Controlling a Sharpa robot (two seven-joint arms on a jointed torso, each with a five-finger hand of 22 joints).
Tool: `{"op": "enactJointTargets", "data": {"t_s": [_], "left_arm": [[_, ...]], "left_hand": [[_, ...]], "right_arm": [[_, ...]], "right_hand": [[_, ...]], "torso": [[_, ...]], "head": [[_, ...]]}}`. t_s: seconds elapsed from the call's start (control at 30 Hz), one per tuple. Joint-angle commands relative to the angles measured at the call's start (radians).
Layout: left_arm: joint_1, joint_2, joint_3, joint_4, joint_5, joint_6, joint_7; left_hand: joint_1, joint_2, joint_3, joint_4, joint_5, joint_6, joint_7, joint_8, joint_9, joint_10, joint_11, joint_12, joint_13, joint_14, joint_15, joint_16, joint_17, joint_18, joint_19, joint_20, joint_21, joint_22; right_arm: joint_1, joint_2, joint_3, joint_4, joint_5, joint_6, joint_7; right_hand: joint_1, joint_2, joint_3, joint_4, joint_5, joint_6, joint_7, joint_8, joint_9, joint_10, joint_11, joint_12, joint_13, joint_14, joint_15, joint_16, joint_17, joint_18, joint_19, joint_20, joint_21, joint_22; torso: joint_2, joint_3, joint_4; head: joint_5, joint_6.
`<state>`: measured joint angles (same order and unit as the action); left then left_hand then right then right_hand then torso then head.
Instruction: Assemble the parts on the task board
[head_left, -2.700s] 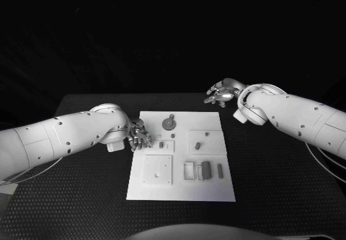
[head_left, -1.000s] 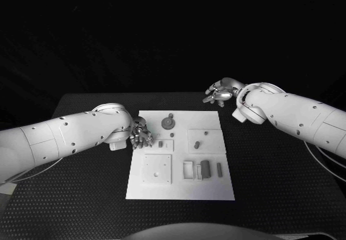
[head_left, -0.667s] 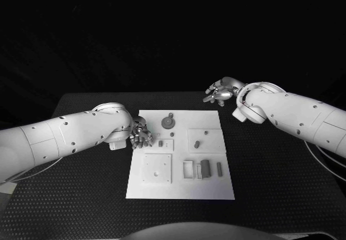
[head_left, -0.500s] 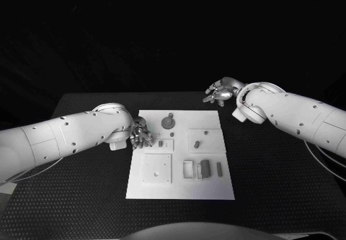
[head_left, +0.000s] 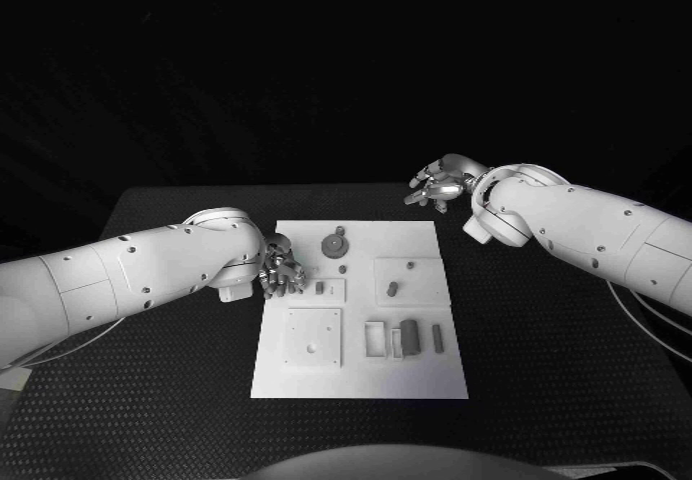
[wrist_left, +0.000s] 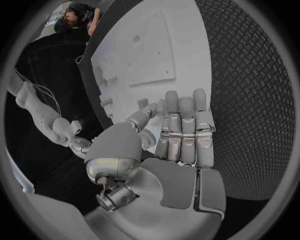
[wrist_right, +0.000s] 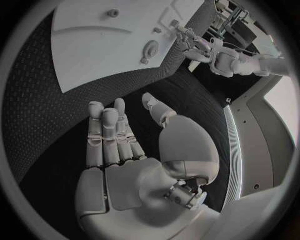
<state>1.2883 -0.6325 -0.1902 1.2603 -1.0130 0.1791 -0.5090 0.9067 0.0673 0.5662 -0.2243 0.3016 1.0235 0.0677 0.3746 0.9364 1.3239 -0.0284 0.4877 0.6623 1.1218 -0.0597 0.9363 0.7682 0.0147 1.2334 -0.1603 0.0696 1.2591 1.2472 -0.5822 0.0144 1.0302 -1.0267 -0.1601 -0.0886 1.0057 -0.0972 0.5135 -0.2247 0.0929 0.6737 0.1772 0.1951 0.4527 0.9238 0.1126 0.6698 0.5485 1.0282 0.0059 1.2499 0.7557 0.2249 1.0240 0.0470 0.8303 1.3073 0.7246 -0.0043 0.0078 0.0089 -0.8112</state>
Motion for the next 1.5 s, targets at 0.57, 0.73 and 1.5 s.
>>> {"op": "enactJointTargets", "data": {"t_s": [0.57, 0.73, 1.5], "left_arm": [[-0.001, 0.006, 0.0, 0.002, -0.007, 0.005, 0.0], [-0.001, 0.006, -0.001, 0.003, -0.005, 0.01, 0.001], [-0.004, 0.008, -0.001, 0.009, -0.101, 0.003, 0.007]], "left_hand": [[0.011, 0.008, 0.029, -0.021, 0.004, 0.003, 0.0, -0.001, 0.002, 0.0, -0.008, 0.006, -0.001, 0.002, -0.006, 0.005, -0.001, -0.014, 0.003, -0.002, -0.001, 0.002], [0.011, 0.007, 0.029, -0.021, 0.004, 0.003, 0.0, -0.002, 0.003, 0.0, -0.008, 0.006, -0.001, 0.002, -0.006, 0.005, -0.001, -0.014, 0.002, -0.002, -0.001, 0.002], [0.013, 0.007, 0.03, -0.022, 0.004, 0.005, 0.0, -0.005, 0.004, -0.001, -0.008, 0.007, -0.001, 0.002, -0.006, 0.005, -0.002, -0.014, 0.002, -0.002, -0.001, 0.002]], "right_arm": [[0.0, -0.001, 0.0, 0.001, -0.007, 0.012, 0.002], [0.0, 0.0, 0.0, 0.001, -0.007, 0.013, 0.002], [0.0, 0.0, 0.0, 0.0, -0.007, 0.013, 0.002]], "right_hand": [[-0.002, 0.005, 0.001, 0.005, 0.002, 0.002, 0.048, 0.004, -0.002, -0.007, -0.001, 0.007, -0.002, -0.003, -0.004, 0.005, -0.002, 0.037, -0.003, -0.007, -0.004, 0.018], [-0.002, 0.005, 0.001, 0.005, 0.002, 0.002, 0.048, 0.004, -0.002, -0.007, -0.001, 0.008, -0.002, -0.003, -0.004, 0.005, -0.002, 0.037, -0.003, -0.007, -0.004, 0.018], [-0.001, 0.005, 0.001, 0.005, 0.002, 0.001, 0.048, 0.005, -0.002, -0.007, -0.001, 0.008, -0.003, -0.004, -0.004, 0.006, -0.003, 0.037, -0.003, -0.007, -0.004, 0.018]], "torso": [[0.0, -0.001, 0.0005], [0.0, -0.0007, 0.0006], [0.0, -0.0001, -0.0002]], "head": [[0.002, 0.0], [0.003, -0.004], [0.002, -0.003]]}}
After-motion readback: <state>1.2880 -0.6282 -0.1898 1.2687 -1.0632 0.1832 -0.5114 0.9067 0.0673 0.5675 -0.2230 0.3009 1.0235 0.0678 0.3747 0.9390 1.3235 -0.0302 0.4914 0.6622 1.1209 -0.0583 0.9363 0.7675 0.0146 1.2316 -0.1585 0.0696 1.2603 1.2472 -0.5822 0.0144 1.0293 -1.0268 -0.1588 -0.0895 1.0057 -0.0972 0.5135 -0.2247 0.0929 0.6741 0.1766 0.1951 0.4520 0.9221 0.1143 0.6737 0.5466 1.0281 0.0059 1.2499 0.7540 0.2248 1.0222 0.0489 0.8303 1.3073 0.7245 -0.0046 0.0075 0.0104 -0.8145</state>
